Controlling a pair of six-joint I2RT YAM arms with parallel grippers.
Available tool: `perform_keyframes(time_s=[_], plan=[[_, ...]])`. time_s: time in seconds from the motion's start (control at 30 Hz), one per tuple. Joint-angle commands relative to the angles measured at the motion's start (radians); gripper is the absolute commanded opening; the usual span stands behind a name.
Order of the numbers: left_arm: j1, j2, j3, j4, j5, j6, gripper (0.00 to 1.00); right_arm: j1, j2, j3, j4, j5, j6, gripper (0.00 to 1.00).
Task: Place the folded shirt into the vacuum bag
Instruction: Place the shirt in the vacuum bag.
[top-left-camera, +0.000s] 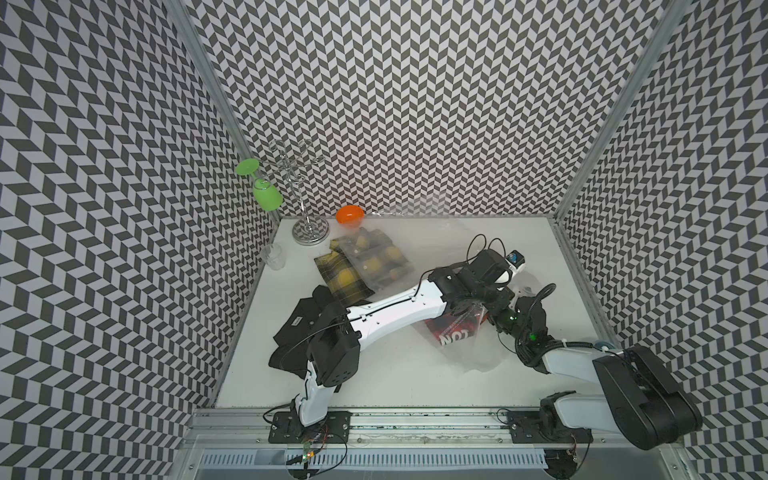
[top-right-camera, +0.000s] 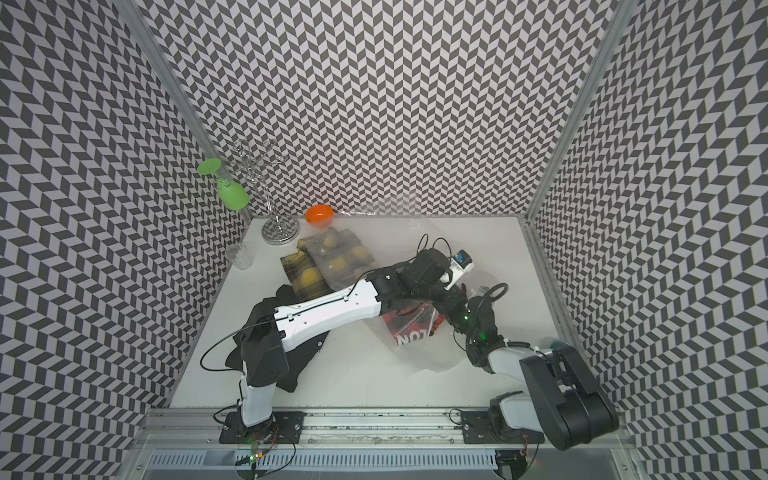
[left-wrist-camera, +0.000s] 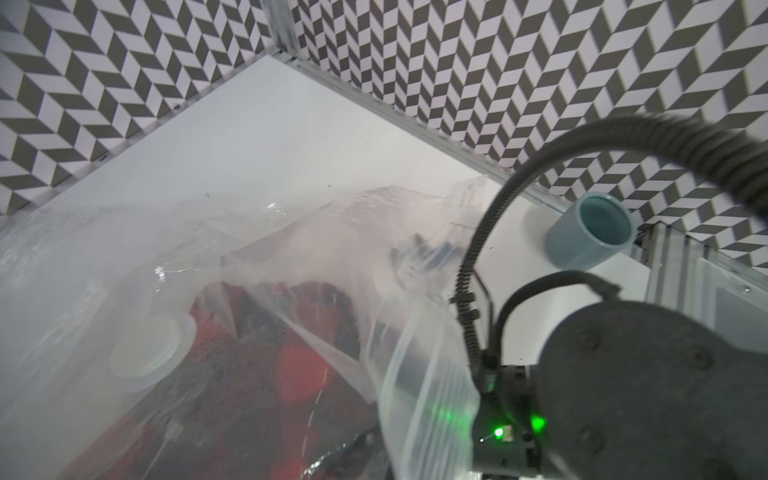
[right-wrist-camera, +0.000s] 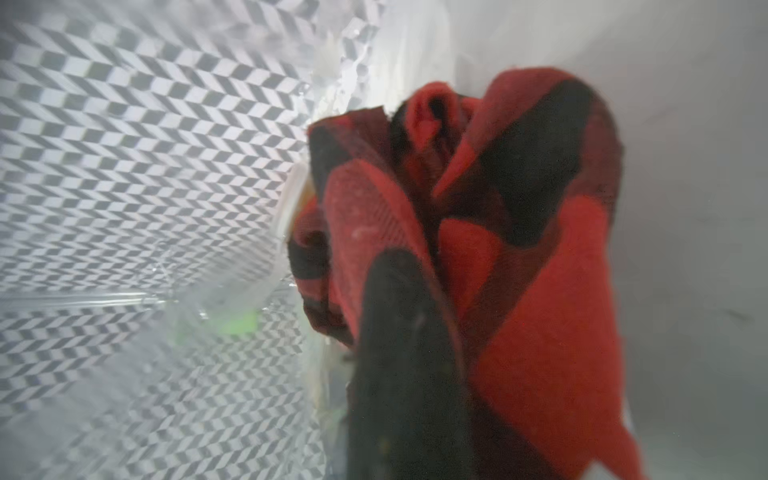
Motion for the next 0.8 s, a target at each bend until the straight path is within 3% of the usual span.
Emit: perform_keyframes(time_s=[0.0,0.07,0.27,0.5,0.63,0.77], plan=[[-0.027,-0.041,0.042,0.037,0.069,0.012,0.0,0.02,0.003,0.093,0.156,0.017,-0.066,0.19],[-0.026,-0.051,0.03,0.038,0.069,0.015,0.0,0.016,0.042,0.132,0.097,0.049,-0.085,0.19],[-0.016,-0.101,-0.051,0.064,0.025,0.009,0.0,-0.068,0.263,0.121,0.196,-0.076,0.019,0.17],[0.092,-0.172,-0.174,0.096,-0.049,-0.013,0.0,-0.077,0.091,0.11,-0.073,-0.056,-0.073,0.15],[0.106,-0.18,-0.079,0.076,-0.109,0.018,0.0,-0.074,0.023,0.13,-0.209,-0.072,-0.122,0.13],[0.081,-0.172,0.032,0.057,-0.141,0.053,0.0,-0.065,0.08,0.153,-0.243,-0.147,-0.13,0.1]])
